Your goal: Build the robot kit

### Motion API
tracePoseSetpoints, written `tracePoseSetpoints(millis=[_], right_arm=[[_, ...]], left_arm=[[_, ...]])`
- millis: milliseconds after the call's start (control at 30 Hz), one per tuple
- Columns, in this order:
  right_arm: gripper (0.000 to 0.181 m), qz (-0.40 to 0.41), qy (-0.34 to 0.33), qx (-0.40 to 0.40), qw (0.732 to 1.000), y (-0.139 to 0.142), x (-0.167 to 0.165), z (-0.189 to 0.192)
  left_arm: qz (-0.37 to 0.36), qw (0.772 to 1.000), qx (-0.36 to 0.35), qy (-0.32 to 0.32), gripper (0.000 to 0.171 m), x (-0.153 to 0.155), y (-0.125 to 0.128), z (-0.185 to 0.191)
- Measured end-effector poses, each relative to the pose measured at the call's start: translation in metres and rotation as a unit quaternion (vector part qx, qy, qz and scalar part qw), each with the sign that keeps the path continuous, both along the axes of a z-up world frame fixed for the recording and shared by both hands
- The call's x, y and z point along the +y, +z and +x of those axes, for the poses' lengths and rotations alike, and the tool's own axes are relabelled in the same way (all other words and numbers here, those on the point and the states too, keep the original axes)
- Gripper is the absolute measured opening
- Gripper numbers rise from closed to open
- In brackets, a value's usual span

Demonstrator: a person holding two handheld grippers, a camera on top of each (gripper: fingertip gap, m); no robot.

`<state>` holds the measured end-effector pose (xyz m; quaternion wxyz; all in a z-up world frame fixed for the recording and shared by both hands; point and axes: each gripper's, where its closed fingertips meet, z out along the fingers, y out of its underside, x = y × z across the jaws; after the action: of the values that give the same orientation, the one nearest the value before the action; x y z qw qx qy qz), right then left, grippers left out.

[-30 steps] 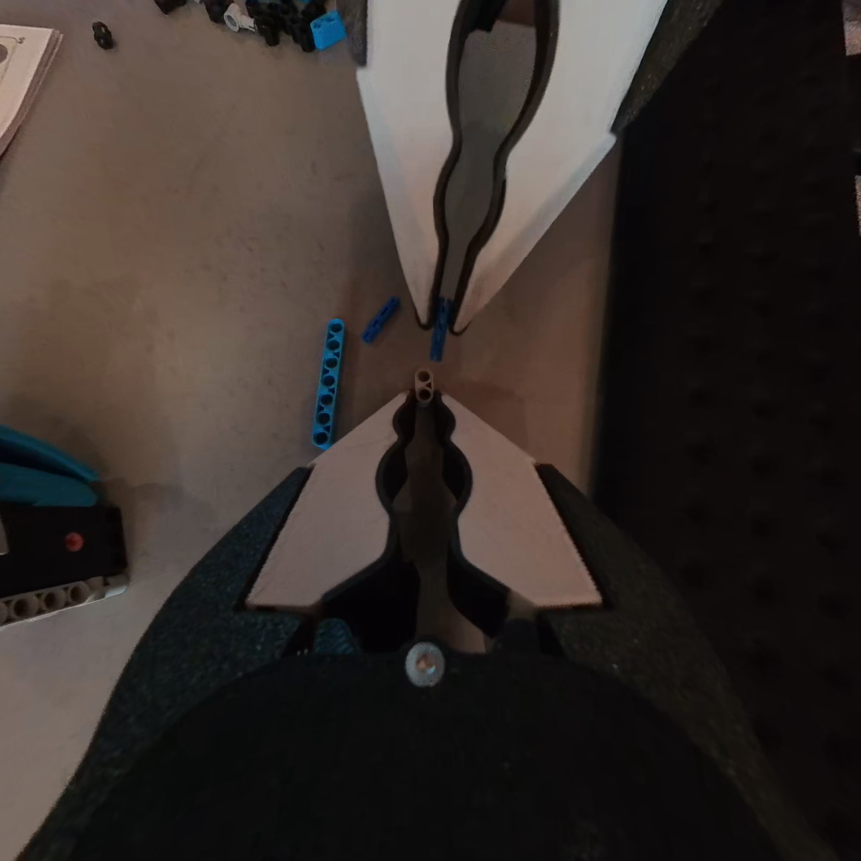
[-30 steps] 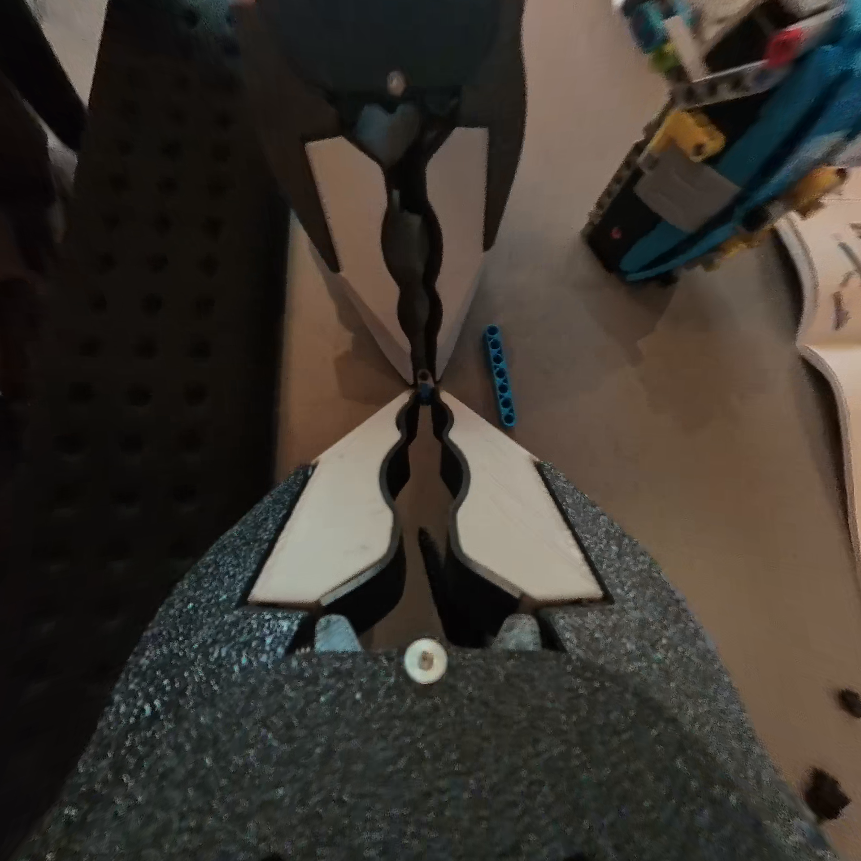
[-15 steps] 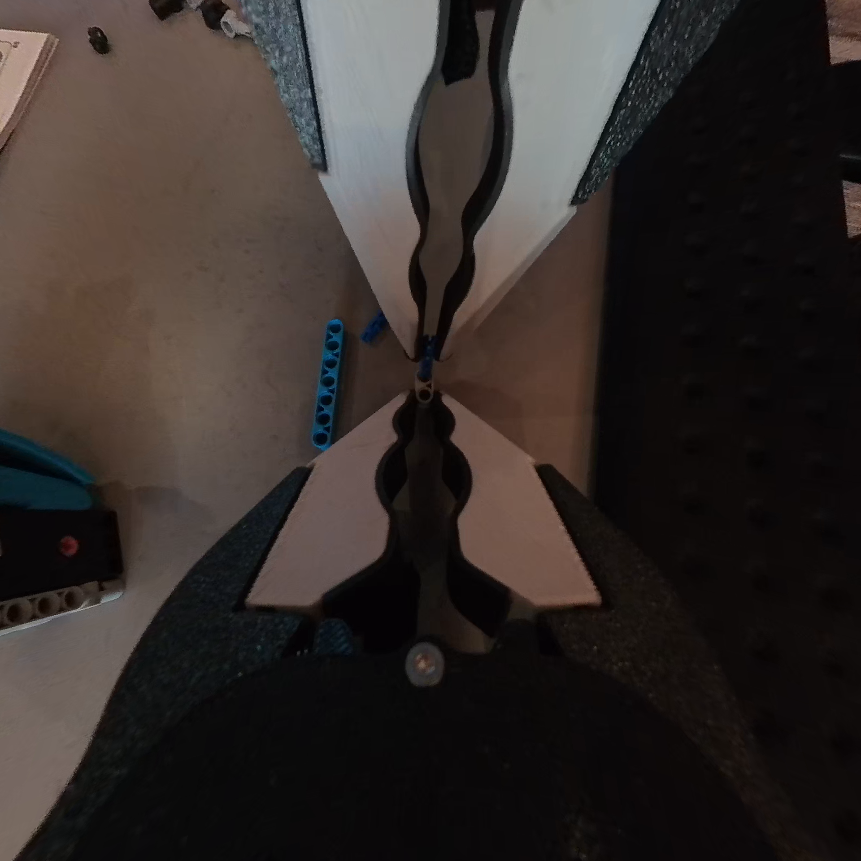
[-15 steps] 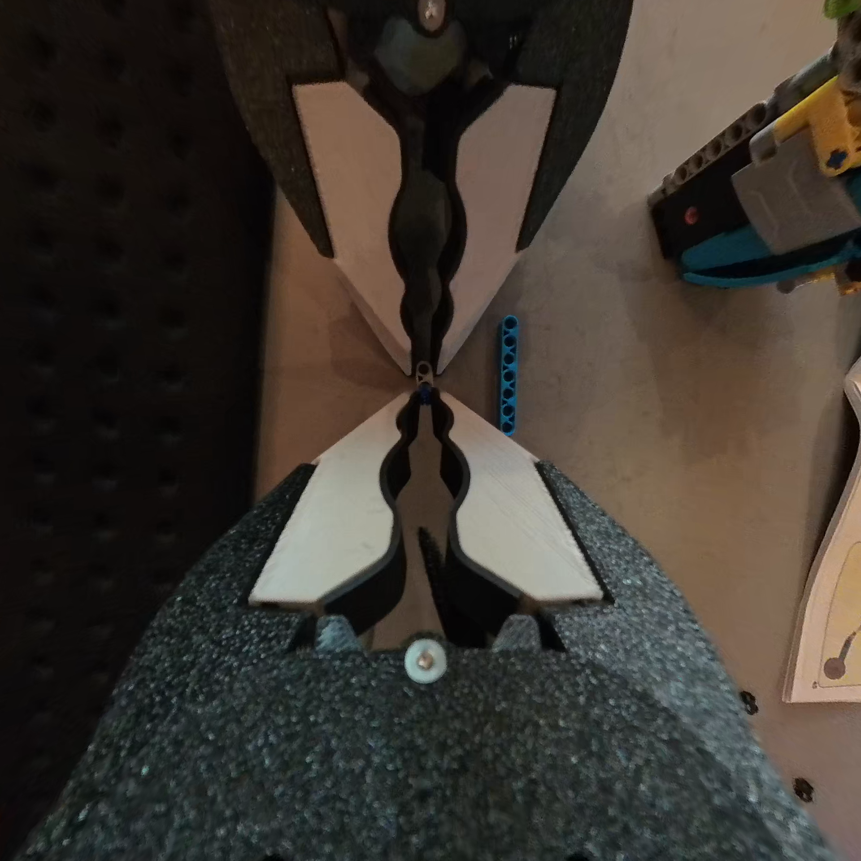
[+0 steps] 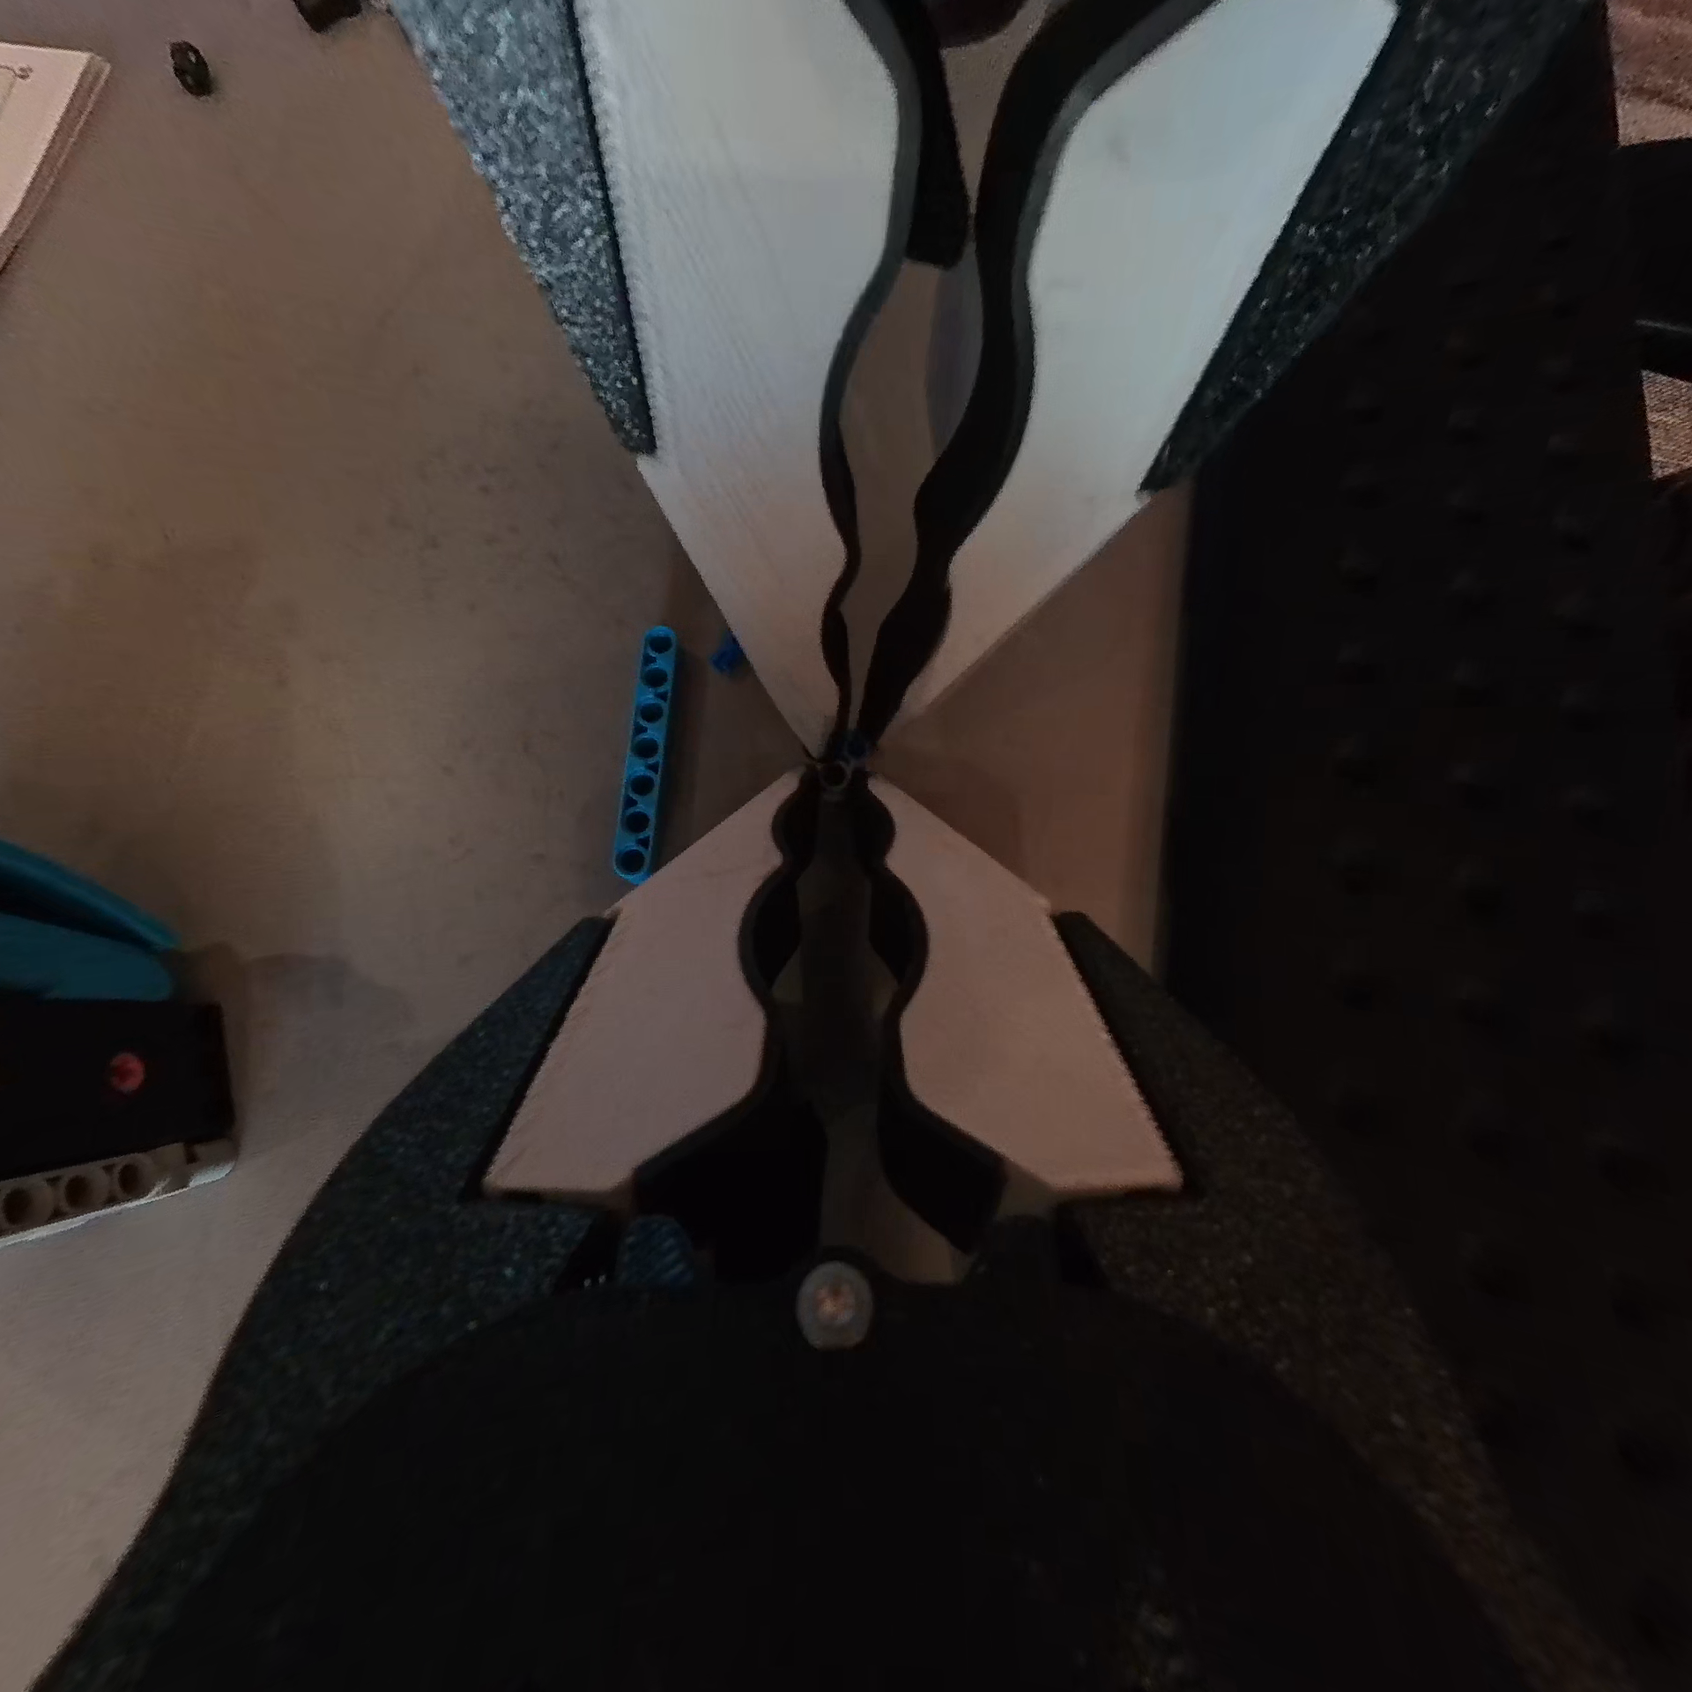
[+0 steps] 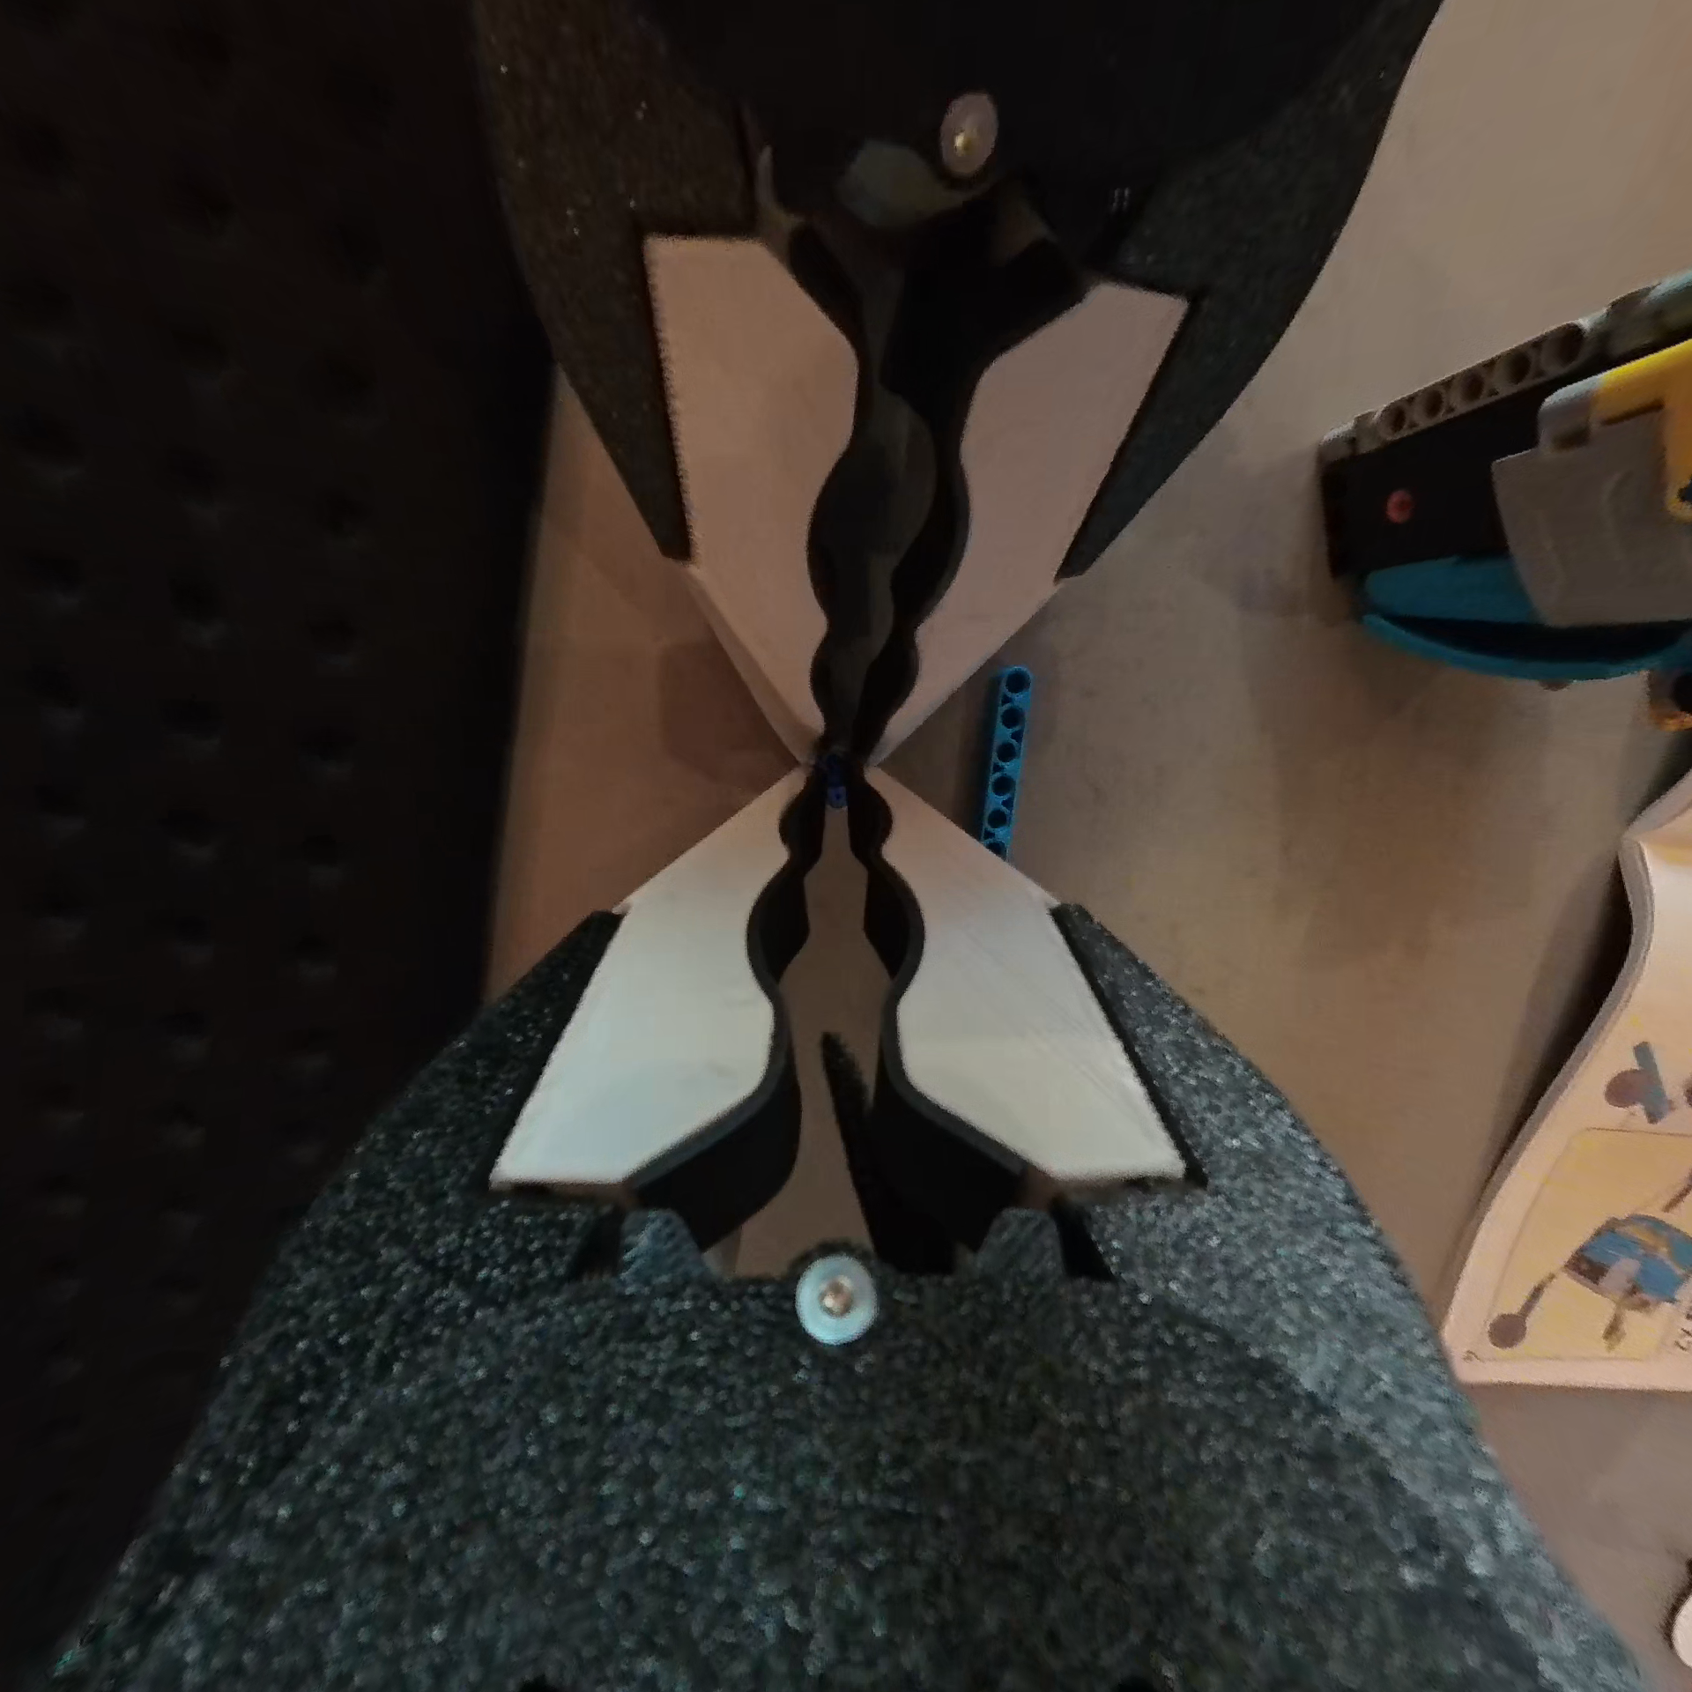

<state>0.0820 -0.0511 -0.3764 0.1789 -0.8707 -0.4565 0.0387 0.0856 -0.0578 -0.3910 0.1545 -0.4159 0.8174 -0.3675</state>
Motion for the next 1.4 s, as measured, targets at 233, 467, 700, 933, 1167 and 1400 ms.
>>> tracePoseSetpoints(millis=[233, 467, 700, 933, 1167, 1400], right_arm=[[0.005, 0.042, -0.039, 0.114, 0.992, 0.002, -0.003, 0.004], [0.006, 0.085, -0.084, 0.206, 0.971, 0.003, -0.001, 0.005], [0.006, 0.106, -0.127, 0.225, 0.96, 0.008, -0.009, 0.028], [0.006, 0.083, -0.18, 0.238, 0.951, 0.005, -0.025, 0.06], [0.006, 0.131, -0.177, 0.279, 0.935, 0.027, -0.031, 0.056], [0.006, 0.124, -0.18, 0.278, 0.935, 0.022, -0.03, 0.055]], left_arm=[[-0.002, 1.0, 0.001, 0.0, 0.007, 0.0, 0.0, 0.0], [-0.002, 1.0, 0.001, 0.0, 0.007, 0.0, 0.0, 0.0], [0.033, 0.999, -0.033, -0.003, 0.007, 0.003, 0.004, -0.003], [-0.065, 0.985, -0.149, 0.062, 0.007, 0.015, 0.071, -0.001], [-0.165, 0.949, -0.257, 0.079, 0.007, 0.014, 0.115, 0.002], [-0.196, 0.939, -0.27, 0.086, 0.007, 0.016, 0.121, 0.001]])
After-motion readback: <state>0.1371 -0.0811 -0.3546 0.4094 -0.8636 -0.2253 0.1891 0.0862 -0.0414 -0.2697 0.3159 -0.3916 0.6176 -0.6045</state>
